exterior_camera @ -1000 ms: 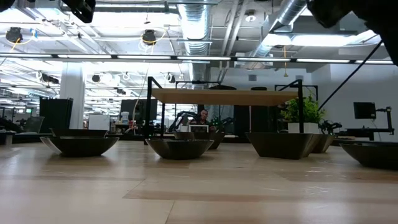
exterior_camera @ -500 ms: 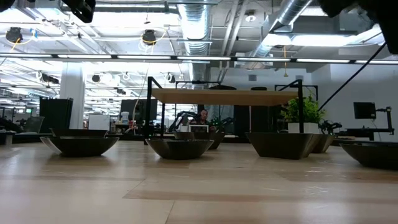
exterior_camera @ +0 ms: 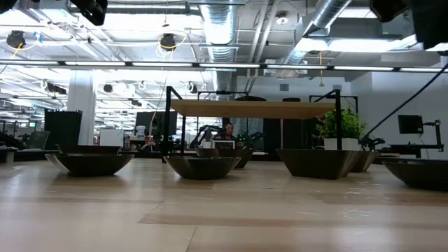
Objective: Pick & Place Mini shaped plates
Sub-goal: Stack the leaf-shaped plate on top of the other leaf-shaped plates on the shelf
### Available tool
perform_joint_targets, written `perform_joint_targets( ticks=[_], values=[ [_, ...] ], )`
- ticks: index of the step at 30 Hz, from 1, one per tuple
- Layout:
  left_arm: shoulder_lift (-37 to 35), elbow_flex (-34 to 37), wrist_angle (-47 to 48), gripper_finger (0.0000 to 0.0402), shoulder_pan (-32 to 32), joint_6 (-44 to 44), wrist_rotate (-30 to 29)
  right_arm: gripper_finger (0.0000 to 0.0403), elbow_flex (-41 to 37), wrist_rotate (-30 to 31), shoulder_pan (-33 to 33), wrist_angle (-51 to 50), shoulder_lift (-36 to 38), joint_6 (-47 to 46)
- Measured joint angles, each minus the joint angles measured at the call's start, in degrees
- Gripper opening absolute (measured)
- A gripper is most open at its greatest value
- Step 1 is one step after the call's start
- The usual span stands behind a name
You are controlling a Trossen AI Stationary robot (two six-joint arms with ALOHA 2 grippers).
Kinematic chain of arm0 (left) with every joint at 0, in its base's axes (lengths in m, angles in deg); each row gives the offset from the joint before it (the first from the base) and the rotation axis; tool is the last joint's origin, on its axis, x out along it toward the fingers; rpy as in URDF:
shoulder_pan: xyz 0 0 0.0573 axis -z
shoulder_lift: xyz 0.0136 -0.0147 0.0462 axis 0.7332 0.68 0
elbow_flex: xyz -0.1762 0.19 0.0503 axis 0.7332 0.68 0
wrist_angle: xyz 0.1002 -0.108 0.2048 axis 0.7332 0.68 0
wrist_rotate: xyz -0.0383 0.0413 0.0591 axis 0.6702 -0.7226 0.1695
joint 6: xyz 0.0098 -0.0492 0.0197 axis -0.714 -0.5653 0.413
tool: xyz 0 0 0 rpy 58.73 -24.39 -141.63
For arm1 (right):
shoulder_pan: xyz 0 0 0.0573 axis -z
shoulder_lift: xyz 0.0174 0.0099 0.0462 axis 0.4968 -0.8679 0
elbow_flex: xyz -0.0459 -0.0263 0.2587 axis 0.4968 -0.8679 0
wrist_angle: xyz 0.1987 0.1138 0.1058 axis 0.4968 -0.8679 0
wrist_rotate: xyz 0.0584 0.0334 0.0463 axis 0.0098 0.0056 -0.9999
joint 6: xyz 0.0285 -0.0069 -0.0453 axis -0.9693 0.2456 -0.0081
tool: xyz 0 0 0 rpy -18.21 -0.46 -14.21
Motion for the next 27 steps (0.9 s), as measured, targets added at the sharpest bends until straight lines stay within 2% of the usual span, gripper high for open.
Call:
perform_joint_targets(
  ticks=[3,14,17,27],
  values=[
    [0.0,0.0,-0.1,0.0145,0.0,0.0,0.0,0.0053,-2.7,0.1,-0.1,4.6,-0.5,-0.3],
    [0.0,0.0,-0.6,0.0145,0.0,0.0,0.0,0.0064,-3.2,-1.7,-0.2,3.8,-9.1,-0.9],
    [0.0,0.0,-0.6,0.0145,0.0,0.0,0.0,0.0074,-3.2,-4.6,-0.2,3.6,-12.0,0.6],
    [0.0,0.0,-0.6,0.0145,0.0,0.0,0.0,0.0113,-3.9,-7.9,-0.2,5.0,-18.0,2.8]
  ],
)
